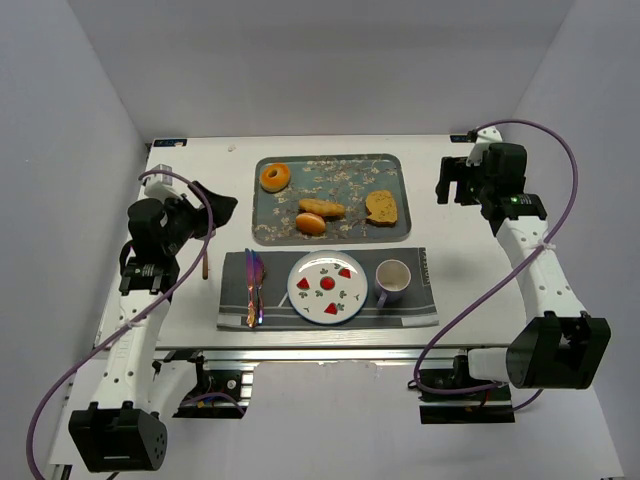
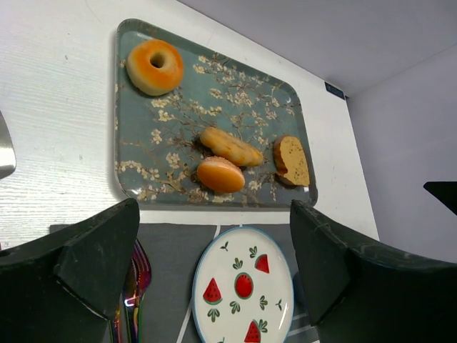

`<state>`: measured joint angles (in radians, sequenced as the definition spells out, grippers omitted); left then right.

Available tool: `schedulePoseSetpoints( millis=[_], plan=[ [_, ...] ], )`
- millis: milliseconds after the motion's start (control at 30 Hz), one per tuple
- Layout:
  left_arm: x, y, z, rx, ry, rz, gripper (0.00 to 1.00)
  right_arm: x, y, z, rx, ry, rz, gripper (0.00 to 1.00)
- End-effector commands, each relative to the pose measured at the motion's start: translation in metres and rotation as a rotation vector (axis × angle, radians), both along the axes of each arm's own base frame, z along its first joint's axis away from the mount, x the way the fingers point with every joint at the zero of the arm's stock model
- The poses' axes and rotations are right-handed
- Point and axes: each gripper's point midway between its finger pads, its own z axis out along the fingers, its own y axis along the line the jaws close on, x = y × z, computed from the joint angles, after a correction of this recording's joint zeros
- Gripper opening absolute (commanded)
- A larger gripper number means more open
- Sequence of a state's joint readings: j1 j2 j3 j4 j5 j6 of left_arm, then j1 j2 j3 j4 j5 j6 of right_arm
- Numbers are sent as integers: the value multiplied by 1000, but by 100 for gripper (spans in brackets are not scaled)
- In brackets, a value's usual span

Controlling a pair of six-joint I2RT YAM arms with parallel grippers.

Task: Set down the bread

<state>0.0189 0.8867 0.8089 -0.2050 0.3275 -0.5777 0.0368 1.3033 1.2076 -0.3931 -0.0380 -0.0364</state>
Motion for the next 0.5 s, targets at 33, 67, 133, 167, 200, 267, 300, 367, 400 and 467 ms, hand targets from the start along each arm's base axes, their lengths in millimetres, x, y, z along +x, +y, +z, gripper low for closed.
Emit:
schedulePoseSetpoints(
  millis=[33, 67, 133, 167, 200, 267, 300, 367, 400, 467],
  plan=[
    [1, 3, -11, 1, 38, 27, 91, 3, 22, 18, -4, -53, 172, 89],
    [2, 5, -15, -3, 54, 39, 89, 1, 28, 17, -53, -70, 267, 89],
    [3, 6, -20, -5, 76, 43, 68, -15, 56, 18, -33, -94, 490, 89],
    [3, 6, -22, -1, 85, 48, 56, -19, 56, 13, -29, -76, 492, 89],
    [4, 8, -27, 2, 105, 57, 29, -35, 86, 19, 4, -147, 730, 89],
    [7, 14, -30, 11, 123, 94, 14, -45, 104, 19, 66, -154, 812, 89],
    [7, 15, -33, 14, 139, 100, 11, -49, 110, 18, 78, -161, 855, 89],
    [10, 21, -43, 6, 174, 115, 34, -59, 124, 14, 149, -138, 918, 89],
    [11, 23, -48, -4, 187, 116, 34, -60, 126, 12, 154, -145, 927, 89],
    [14, 32, -66, -53, 228, 109, 56, -59, 134, 10, 155, -165, 932, 87]
  ],
)
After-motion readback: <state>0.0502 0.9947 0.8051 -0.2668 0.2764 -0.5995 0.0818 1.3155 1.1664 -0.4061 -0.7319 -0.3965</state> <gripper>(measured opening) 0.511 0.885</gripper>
